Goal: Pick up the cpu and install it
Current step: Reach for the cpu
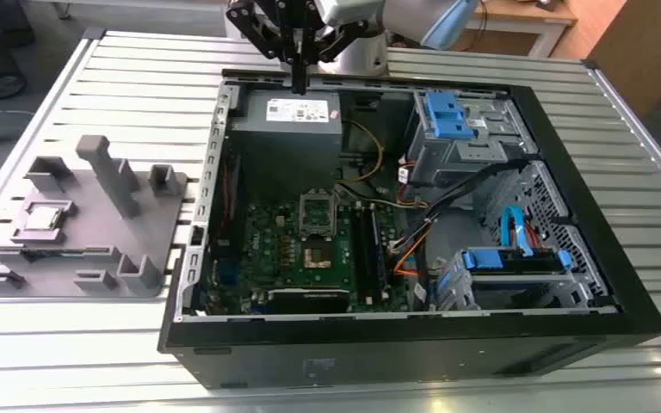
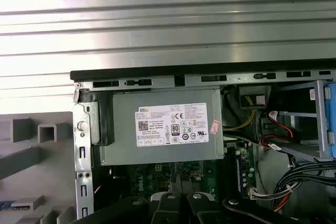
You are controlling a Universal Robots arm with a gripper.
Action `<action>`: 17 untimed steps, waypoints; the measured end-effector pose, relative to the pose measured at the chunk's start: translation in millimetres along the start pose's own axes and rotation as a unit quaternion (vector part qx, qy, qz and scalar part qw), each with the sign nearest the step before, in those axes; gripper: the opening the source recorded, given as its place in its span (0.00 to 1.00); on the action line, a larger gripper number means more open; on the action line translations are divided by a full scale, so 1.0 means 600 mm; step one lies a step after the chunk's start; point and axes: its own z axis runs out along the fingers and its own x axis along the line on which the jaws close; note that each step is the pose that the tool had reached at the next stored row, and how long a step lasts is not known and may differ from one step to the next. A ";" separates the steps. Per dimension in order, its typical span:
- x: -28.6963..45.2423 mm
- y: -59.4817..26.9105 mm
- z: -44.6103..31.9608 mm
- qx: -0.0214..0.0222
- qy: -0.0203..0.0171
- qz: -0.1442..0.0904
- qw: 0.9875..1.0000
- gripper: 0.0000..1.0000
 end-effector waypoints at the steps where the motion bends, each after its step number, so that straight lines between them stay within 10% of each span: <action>1: 0.000 0.000 0.000 0.000 0.000 0.000 1.000 0.11; 17: 0.004 0.000 0.000 0.000 0.000 0.000 1.000 0.11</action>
